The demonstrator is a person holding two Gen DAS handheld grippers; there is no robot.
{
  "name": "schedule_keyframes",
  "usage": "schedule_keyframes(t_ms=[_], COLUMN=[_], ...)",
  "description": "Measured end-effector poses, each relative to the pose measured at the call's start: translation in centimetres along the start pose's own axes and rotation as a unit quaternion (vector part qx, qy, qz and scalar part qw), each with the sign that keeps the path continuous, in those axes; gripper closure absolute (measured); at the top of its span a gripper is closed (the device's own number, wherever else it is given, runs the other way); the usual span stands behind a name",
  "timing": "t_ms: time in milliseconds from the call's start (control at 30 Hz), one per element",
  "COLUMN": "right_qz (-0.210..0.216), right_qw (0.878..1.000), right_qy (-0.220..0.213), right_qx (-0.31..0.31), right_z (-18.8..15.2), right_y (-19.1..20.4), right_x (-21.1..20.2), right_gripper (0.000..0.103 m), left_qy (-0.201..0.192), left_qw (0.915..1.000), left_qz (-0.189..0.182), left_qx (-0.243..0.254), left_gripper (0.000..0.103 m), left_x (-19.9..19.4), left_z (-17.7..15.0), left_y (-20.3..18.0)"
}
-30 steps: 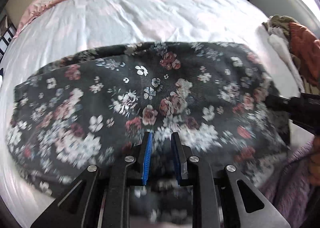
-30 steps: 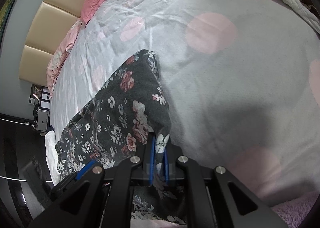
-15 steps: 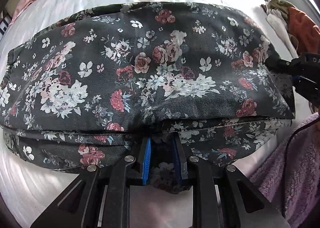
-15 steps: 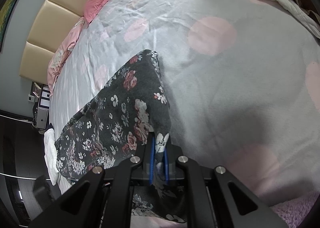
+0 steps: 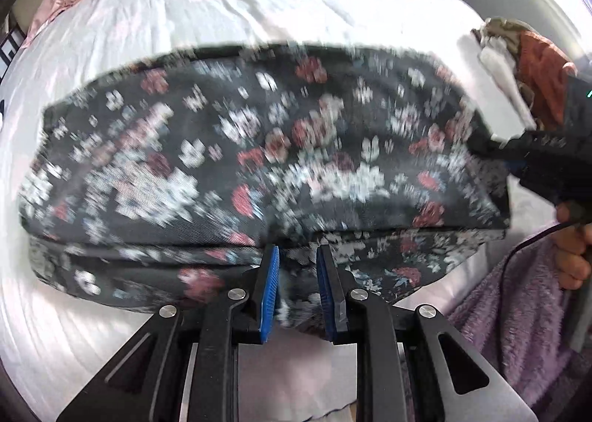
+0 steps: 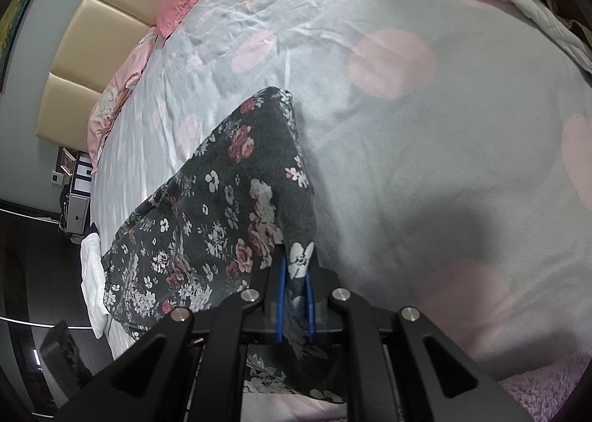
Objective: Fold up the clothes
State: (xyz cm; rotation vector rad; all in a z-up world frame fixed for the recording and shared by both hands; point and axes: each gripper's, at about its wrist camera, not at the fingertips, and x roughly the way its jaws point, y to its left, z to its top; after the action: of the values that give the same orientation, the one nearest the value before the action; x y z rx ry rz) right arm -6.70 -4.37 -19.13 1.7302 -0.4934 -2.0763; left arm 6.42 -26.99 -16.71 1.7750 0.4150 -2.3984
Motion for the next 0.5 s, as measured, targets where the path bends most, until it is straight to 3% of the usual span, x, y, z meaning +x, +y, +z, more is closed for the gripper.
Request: schedule_keyframes(t_ms=[133,267,400,500], right_qz=[-0.011,-0.043,-0.060,-0.031], right_qw=[1.000,0.998,0.998,0.997], right_qy=[0.009,0.035,0.023,0.073], right_qx=[0.010,0.003,0.002,-0.014], right_z=[0.4,1.3,3.1,4.5], right_y=[-0.3,-0.3,-0.7,-1.2], right_x=[0.2,0.7,0.2,1.4], right_gripper=[0.087,0.062,0.053,0.053], left_qy=[-0.021,-0.049,-0.080,-0.092], left_qw=[0.9995,0.9970,0.9966,0.9949], left_qz=[0.017,0.051,0.008,0.001], left_qx=[0.013,0.033,-0.018,-0.041], left_gripper=[0.077,0.073,0.073,0.073], left_x=[-2.4,-4.6,-4.6,-4.5], left_z=[1.6,1.9,1.2,0.8], left_y=[2.2,4.4,8.2,9.6])
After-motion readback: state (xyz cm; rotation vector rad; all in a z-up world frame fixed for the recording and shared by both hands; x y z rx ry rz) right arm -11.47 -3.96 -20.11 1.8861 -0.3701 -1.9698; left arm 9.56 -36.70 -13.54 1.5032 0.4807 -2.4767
